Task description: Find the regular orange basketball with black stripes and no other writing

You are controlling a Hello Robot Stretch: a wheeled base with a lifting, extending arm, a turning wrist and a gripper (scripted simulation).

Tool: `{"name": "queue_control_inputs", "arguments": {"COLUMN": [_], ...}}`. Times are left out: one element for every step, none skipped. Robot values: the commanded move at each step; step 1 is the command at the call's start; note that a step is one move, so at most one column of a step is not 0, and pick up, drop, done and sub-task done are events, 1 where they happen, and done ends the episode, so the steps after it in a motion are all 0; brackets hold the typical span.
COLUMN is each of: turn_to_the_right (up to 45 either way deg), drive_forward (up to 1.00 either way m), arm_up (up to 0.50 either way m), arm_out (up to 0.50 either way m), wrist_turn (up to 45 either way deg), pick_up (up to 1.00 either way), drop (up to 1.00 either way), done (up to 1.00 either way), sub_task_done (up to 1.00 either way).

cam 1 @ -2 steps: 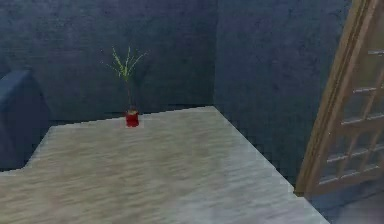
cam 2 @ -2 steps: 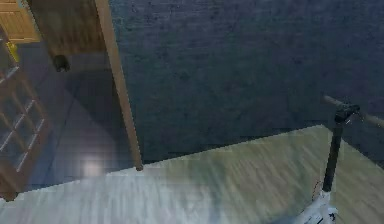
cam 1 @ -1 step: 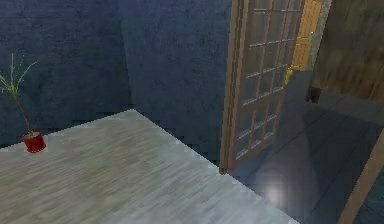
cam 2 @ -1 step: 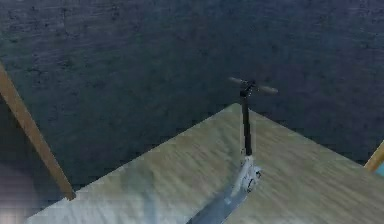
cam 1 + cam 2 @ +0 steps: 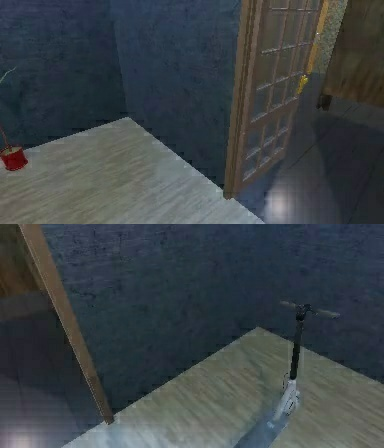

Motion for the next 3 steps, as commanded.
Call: {"name": "queue_control_inputs", "arguments": {"turn_to_the_right": [42.0,0.0,-3.0], "drive_forward": [0.00,0.85,0.00], "arm_up": [0.00,0.00,0.00], "arm_out": [0.00,0.00,0.00], "wrist_turn": [0.0,0.0,0.0], "pick_up": [0.00,0.00,0.00], "drop": [0.00,0.00,0.00], "done": [0.00,0.00,0.00], "sub_task_done": [0.00,0.00,0.00]}}
